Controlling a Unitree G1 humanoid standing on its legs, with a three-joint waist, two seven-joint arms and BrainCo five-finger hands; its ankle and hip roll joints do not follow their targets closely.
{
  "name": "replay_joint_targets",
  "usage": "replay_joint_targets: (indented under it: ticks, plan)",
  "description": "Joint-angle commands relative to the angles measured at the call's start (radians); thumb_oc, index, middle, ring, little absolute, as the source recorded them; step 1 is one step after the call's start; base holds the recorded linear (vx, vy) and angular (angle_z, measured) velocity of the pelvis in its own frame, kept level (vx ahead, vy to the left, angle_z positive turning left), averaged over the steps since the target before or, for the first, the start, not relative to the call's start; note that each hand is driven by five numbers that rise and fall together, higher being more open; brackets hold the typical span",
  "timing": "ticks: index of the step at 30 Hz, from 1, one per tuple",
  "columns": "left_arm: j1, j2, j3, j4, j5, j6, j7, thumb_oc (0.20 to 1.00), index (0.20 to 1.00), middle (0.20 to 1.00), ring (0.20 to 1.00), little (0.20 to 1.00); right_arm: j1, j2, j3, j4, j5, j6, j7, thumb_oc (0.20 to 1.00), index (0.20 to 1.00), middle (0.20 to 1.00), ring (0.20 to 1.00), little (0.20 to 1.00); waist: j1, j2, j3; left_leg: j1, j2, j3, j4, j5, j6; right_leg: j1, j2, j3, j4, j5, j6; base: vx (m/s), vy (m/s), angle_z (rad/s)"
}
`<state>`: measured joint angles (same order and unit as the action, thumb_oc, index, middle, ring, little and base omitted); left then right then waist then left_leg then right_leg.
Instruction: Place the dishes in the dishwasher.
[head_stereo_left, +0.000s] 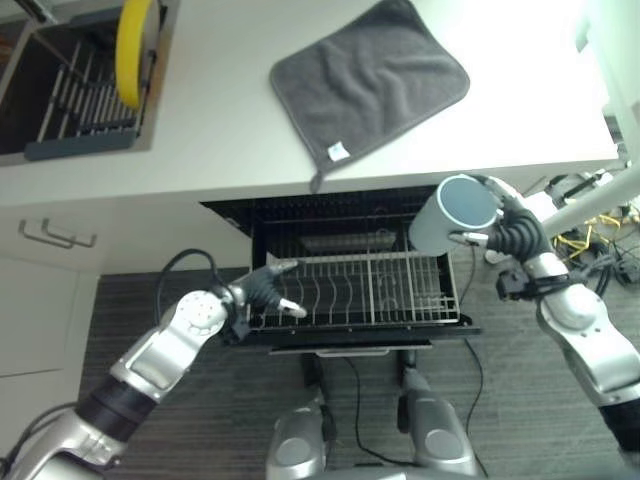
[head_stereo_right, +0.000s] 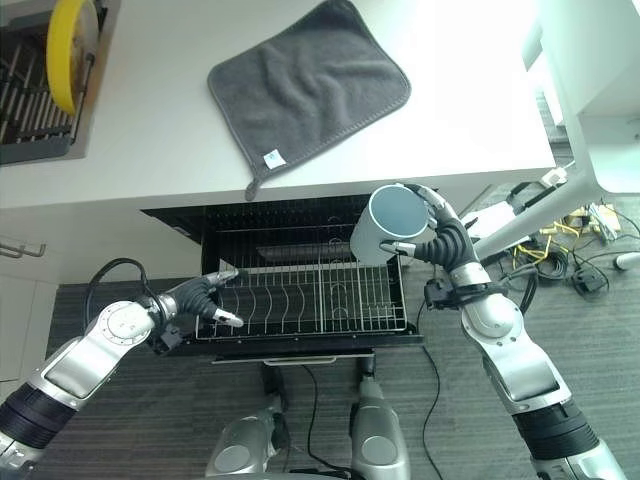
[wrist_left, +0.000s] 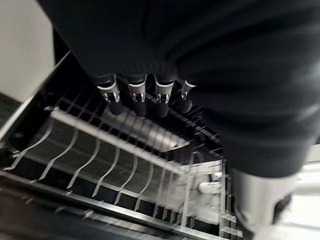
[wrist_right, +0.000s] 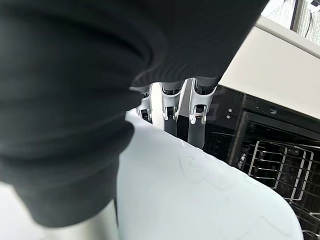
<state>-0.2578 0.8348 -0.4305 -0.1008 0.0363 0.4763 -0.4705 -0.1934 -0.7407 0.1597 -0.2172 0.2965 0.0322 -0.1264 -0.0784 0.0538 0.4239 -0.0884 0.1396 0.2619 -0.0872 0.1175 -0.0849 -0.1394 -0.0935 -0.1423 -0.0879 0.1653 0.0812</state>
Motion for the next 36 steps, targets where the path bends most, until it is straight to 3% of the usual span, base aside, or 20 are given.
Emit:
replay_joint_targets:
  ticks: [1,2,5,6,8,12,16,22,27,36]
  plan:
    - [-0.063,-0.008,-0.033,0.119,0.151,0.161,-0.172,1.000,1.000,1.000,1.000,1.000,-0.129,0.009,0.020,-0.012,0.022,-0.069,-0.035,0.200,0.200,0.200,0.200,0.200,-0.011,-0.039,-0.039,-0.017,0.002,-0.025,0.056,-0.039,0.013,0.060,-0.023,-0.007,0.043,-0.106,0.045,-0.08,0.003,-0.01]
    - [-0.102,-0.019,-0.067,0.168,0.199,0.210,-0.233,1.000,1.000,1.000,1.000,1.000,-0.154,0.013,0.034,-0.002,0.022,-0.064,-0.031,0.200,0.200,0.200,0.200,0.200,-0.014,-0.042,-0.036,-0.021,0.001,-0.024,0.057,-0.041,0.013,0.057,-0.022,-0.007,0.045,-0.109,0.044,-0.07,0.002,-0.02]
    - [-0.170,-0.055,-0.129,0.289,0.313,0.273,-0.358,1.000,1.000,1.000,1.000,1.000,-0.200,0.030,0.064,0.018,0.012,-0.046,-0.017,0.200,0.200,0.200,0.200,0.200,-0.020,-0.052,-0.037,-0.027,0.002,-0.020,0.064,-0.045,0.014,0.052,-0.019,-0.007,0.053,-0.116,0.042,-0.04,0.002,-0.04]
    - [-0.233,-0.092,-0.189,0.405,0.400,0.299,-0.451,1.000,1.000,1.000,1.000,1.000,-0.247,0.041,0.099,0.047,0.002,-0.028,-0.006,0.200,0.200,0.200,0.200,0.200,-0.024,-0.062,-0.039,-0.033,0.002,-0.017,0.075,-0.051,0.015,0.049,-0.019,-0.010,0.061,-0.122,0.042,-0.03,0.000,-0.13]
    - [-0.269,-0.105,-0.224,0.458,0.451,0.301,-0.521,1.000,1.000,1.000,1.000,1.000,-0.275,0.048,0.118,0.071,-0.006,-0.016,0.000,0.200,0.200,0.200,0.200,0.200,-0.025,-0.069,-0.041,-0.037,0.003,-0.015,0.083,-0.056,0.015,0.047,-0.019,-0.013,0.064,-0.124,0.042,-0.01,-0.019,-0.13]
    - [-0.312,-0.090,-0.296,0.478,0.535,0.293,-0.770,1.000,1.000,1.000,1.000,1.000,-0.324,0.050,0.163,0.123,-0.016,0.009,0.009,0.200,0.200,0.200,0.200,0.200,-0.022,-0.084,-0.038,-0.042,0.004,-0.015,0.094,-0.066,0.015,0.047,-0.016,-0.019,0.067,-0.127,0.042,0.00,-0.024,-0.02]
    - [-0.284,-0.055,-0.353,0.396,0.550,0.231,-1.066,1.000,1.000,1.000,1.000,1.000,-0.373,0.045,0.204,0.232,-0.030,-0.002,0.021,0.200,0.200,0.200,0.200,0.200,-0.009,-0.090,-0.024,-0.053,0.003,-0.017,0.106,-0.073,0.012,0.046,-0.016,-0.029,0.067,-0.130,0.039,0.00,-0.007,-0.02]
    - [-0.213,-0.026,-0.380,0.320,0.625,0.103,-1.144,1.000,1.000,1.000,1.000,1.000,-0.447,0.028,0.226,0.377,-0.034,-0.004,0.044,0.200,0.200,0.200,0.200,0.200,0.015,-0.082,-0.003,-0.080,0.001,-0.029,0.124,-0.074,0.004,0.045,-0.017,-0.038,0.068,-0.143,0.031,-0.01,0.006,0.00]
    - [-0.114,-0.018,-0.409,0.243,0.669,-0.009,-1.144,1.000,1.000,1.000,1.000,1.000,-0.487,0.025,0.239,0.503,-0.045,0.003,0.071,0.200,0.200,0.200,0.200,0.200,0.043,-0.067,0.019,-0.107,-0.005,-0.043,0.133,-0.070,-0.001,0.039,-0.021,-0.050,0.072,-0.152,0.028,-0.02,0.022,0.02]
    - [-0.056,-0.062,-0.451,0.249,0.769,-0.042,-1.144,1.000,1.000,1.000,1.000,1.000,-0.554,0.045,0.269,0.675,-0.041,0.017,0.125,0.200,0.200,0.200,0.200,0.200,0.073,-0.055,0.037,-0.136,-0.010,-0.060,0.138,-0.066,-0.005,0.025,-0.023,-0.065,0.077,-0.160,0.026,-0.01,-0.001,0.07]
